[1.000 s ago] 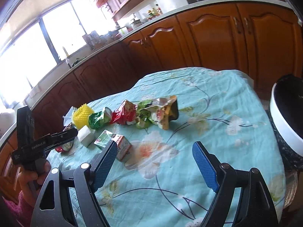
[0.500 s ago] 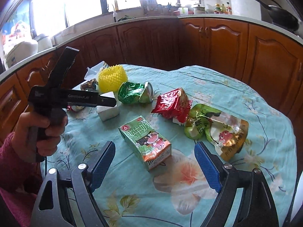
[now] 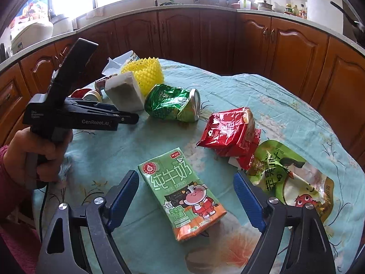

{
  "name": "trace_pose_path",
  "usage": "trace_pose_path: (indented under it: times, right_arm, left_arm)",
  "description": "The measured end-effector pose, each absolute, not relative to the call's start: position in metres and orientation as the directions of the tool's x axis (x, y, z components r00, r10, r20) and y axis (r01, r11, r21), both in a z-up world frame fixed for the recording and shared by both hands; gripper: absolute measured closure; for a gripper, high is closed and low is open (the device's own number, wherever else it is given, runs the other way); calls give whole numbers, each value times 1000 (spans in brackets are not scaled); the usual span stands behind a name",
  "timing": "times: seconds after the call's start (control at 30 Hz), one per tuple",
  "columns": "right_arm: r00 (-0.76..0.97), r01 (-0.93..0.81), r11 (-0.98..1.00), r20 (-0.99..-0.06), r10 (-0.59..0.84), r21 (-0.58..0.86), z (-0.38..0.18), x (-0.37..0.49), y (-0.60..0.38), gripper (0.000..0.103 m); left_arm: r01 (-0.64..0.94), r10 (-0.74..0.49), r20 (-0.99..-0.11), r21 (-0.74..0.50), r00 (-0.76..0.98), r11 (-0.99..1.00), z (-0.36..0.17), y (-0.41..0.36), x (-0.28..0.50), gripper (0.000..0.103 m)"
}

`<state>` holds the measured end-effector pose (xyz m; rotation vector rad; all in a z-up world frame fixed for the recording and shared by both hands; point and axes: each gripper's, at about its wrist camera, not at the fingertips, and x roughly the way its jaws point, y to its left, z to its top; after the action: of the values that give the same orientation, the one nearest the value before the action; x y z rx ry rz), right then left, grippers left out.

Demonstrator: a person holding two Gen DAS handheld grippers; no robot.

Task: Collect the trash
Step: 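Grasp the white foam block with the left gripper while the right grasps the green milk carton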

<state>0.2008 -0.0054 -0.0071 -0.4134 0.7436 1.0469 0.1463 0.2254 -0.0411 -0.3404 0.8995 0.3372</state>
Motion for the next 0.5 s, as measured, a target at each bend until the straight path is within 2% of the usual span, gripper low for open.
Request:
trace_pose_path:
  times: [0.03, 0.07, 0.17, 0.2, 0.23, 0.3, 0.5]
  right_arm:
    - [294, -889, 457, -726, 622, 31, -9, 200, -5, 22]
    - [296, -888, 459, -727, 620, 29, -11, 198, -4, 36]
    - [296, -880, 473, -721, 627, 49, -12, 197, -6, 46]
    - [300, -876, 479, -718, 629, 53, -11, 196, -7, 48]
    - [302, -872, 486, -715, 630, 60, -11, 196, -9, 52]
    - [298, -865, 496, -710, 637, 82, -8, 195, -15, 54]
    - [283, -847, 511, -695, 662, 142, -2, 187, -31, 57]
  left_arm:
    - [-415, 118, -805, -169, 582, 894, -41, 227, 144, 84]
    - [-411, 103, -805, -183, 584, 893, -41, 228, 142, 85]
    - [-409, 107, -806, -177, 582, 895, -38, 225, 135, 84]
    - [-405, 104, -802, -180, 588, 897, -37, 224, 134, 79]
    - [-405, 109, -799, -177, 592, 897, -35, 222, 133, 66]
    - [-414, 146, -786, -149, 601, 898, -27, 216, 131, 49]
    - [-388, 242, -731, -33, 638, 921, -7, 198, 125, 32]
